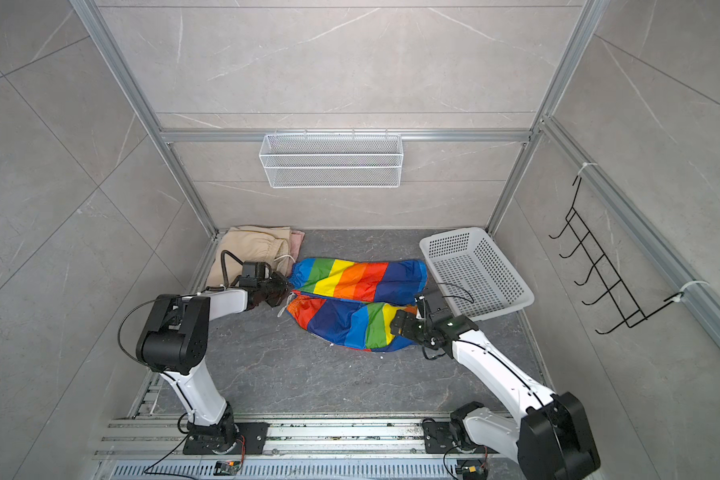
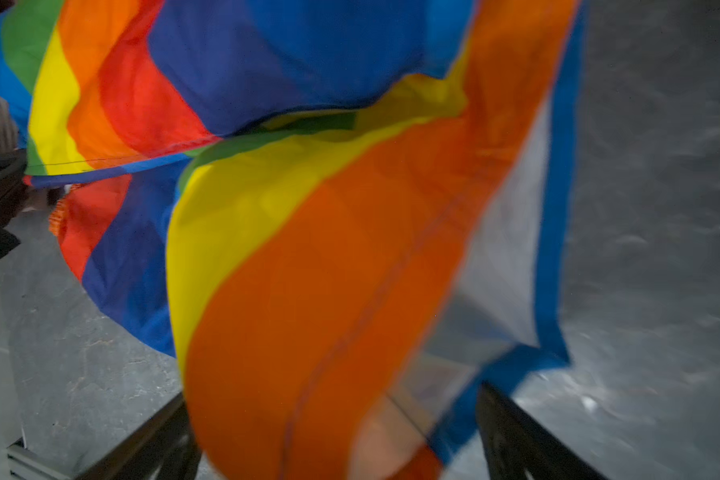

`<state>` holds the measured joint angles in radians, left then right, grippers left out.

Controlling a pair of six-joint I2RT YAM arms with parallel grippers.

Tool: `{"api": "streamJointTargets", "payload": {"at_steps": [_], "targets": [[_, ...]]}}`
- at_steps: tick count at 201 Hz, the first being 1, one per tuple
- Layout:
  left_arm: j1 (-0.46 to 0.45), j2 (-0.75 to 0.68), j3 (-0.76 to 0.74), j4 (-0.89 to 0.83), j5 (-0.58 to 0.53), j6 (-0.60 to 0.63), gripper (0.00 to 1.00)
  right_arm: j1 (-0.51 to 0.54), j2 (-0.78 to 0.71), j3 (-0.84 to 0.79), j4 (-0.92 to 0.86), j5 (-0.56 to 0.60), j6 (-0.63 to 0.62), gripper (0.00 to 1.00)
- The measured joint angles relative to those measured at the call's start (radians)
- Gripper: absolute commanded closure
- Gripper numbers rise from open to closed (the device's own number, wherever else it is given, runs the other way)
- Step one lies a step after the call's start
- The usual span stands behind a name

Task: Fold and stack the shorts

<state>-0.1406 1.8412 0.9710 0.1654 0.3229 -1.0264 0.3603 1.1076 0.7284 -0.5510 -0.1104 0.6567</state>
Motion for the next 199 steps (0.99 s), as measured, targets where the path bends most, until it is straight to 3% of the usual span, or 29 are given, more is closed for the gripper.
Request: {"api": "streamJointTargets", "payload": {"at_steps": [38, 65, 87, 129, 168, 199], "targets": [[0.0, 0.001, 0.0, 0.001, 0.0, 0.0, 1.0, -0.032, -0.075, 0.239, -0.176, 0.045, -0.045, 0.0], [0.0, 0.001, -0.001, 0.0, 0.0, 0.0, 1.0, -0.002, -0.002, 0.44, -0.116, -0.011, -0.047, 0.0], [0.0, -0.003, -0.001, -0.002, 0.0, 0.0, 1.0, 0.071, 0.13, 0.482, -0.009, -0.063, -0.035, 0.0], [0.0, -0.01, -0.001, -0.008, 0.0, 0.001, 1.0, 0.13, 0.371, 0.246, 0.182, -0.148, 0.035, 0.0], [0.0, -0.01, -0.001, -0.007, 0.0, 0.001, 1.0, 0.13, 0.36, 0.0, 0.254, -0.162, 0.067, 0.0], [0.0, -0.01, -0.001, -0.004, 0.0, 0.001, 1.0, 0.125, 0.298, -0.081, 0.302, -0.143, 0.07, 0.0]]}}
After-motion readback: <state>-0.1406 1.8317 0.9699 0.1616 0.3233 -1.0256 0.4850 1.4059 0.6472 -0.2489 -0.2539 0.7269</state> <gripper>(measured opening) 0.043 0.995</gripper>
